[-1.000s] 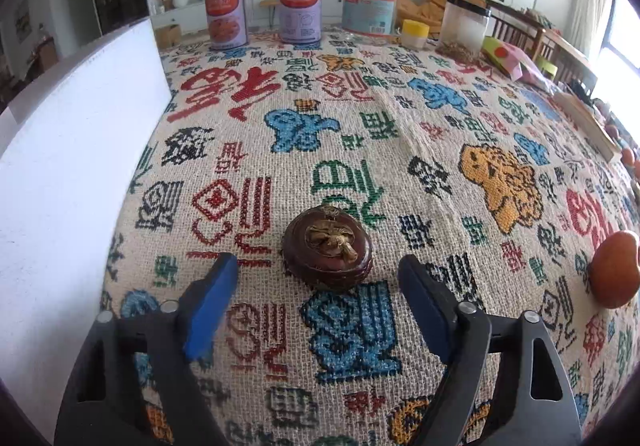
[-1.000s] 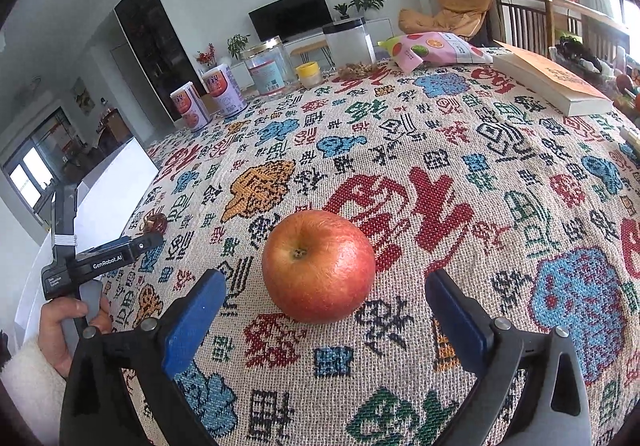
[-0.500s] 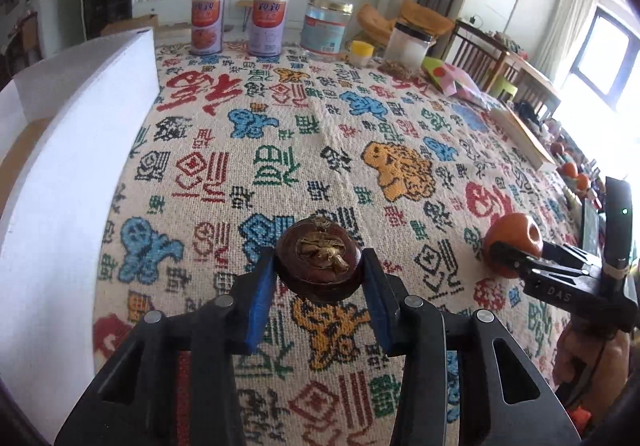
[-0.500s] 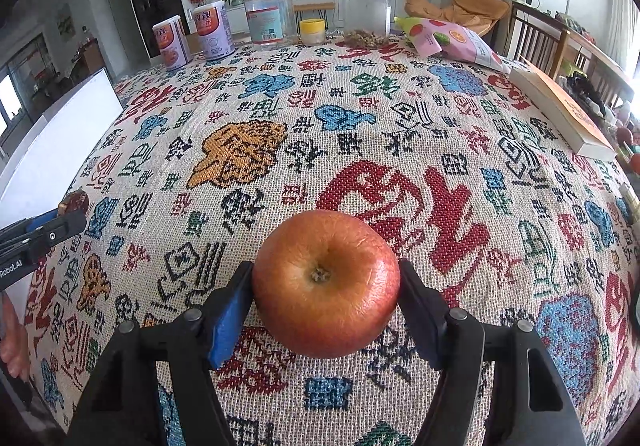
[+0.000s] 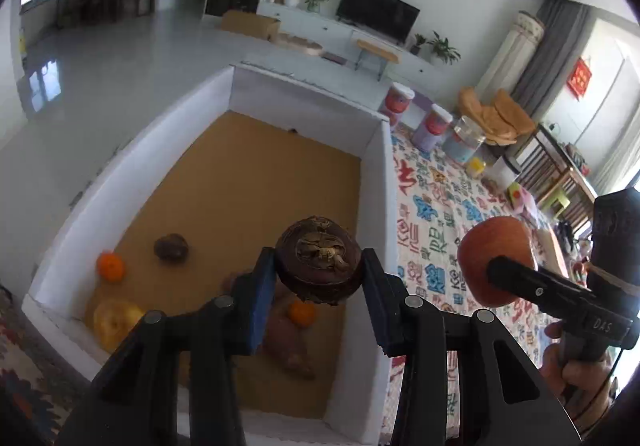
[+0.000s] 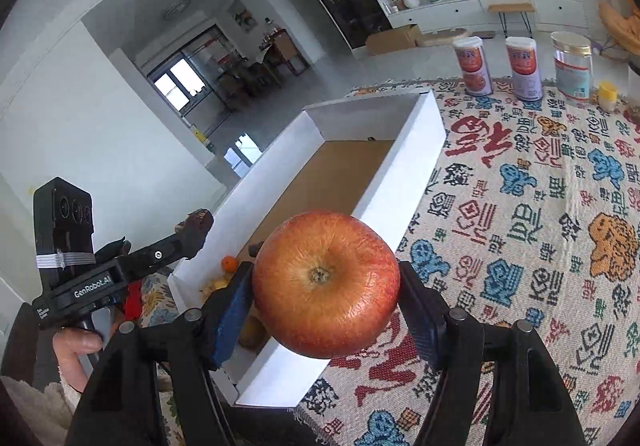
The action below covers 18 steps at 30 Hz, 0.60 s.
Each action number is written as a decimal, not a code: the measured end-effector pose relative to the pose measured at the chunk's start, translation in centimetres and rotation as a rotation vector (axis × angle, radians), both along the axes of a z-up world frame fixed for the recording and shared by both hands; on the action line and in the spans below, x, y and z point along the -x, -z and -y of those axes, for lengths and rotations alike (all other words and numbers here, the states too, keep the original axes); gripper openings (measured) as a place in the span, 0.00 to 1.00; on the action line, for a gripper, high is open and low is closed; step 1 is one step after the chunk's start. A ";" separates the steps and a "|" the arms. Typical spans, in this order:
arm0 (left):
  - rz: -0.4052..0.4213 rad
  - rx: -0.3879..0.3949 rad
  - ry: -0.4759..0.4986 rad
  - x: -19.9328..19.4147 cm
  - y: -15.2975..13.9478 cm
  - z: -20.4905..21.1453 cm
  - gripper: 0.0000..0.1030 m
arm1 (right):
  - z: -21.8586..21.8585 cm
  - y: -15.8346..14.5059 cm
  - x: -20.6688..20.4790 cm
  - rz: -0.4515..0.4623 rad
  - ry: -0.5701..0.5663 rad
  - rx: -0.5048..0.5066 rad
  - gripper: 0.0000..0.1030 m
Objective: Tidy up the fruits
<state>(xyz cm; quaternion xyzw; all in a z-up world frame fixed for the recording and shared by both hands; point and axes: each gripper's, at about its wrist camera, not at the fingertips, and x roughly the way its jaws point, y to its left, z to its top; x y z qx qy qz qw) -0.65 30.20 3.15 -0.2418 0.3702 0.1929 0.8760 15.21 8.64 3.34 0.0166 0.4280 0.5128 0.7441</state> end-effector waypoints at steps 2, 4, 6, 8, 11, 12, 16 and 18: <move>-0.089 0.015 -0.057 -0.1 3.1 -2.6 0.42 | -4.8 -0.1 0.6 0.044 -0.052 0.043 0.68; -0.167 0.032 -0.088 -0.5 5.7 -4.1 0.43 | -8.8 0.6 0.6 0.060 -0.081 0.095 0.68; -0.221 0.050 -0.100 -1.0 7.6 -5.2 0.43 | -11.9 1.9 0.3 0.102 -0.090 0.175 0.68; -0.243 0.043 -0.108 -1.1 8.5 -5.5 0.48 | -14.4 3.5 -0.1 0.129 -0.094 0.262 0.68; -0.213 0.044 -0.114 -0.8 8.1 -5.7 0.67 | -16.5 5.4 -1.0 0.155 -0.089 0.356 0.68; -0.206 0.021 -0.122 -0.6 7.8 -5.6 0.71 | -16.9 6.1 -1.4 0.153 -0.085 0.379 0.68; -0.170 -0.097 -0.125 0.0 6.0 -4.5 0.85 | -15.8 6.2 -2.5 0.110 -0.027 0.317 0.74; -0.161 -0.172 -0.121 0.3 4.8 -3.2 0.87 | -14.7 5.1 -2.9 0.103 0.009 0.284 0.84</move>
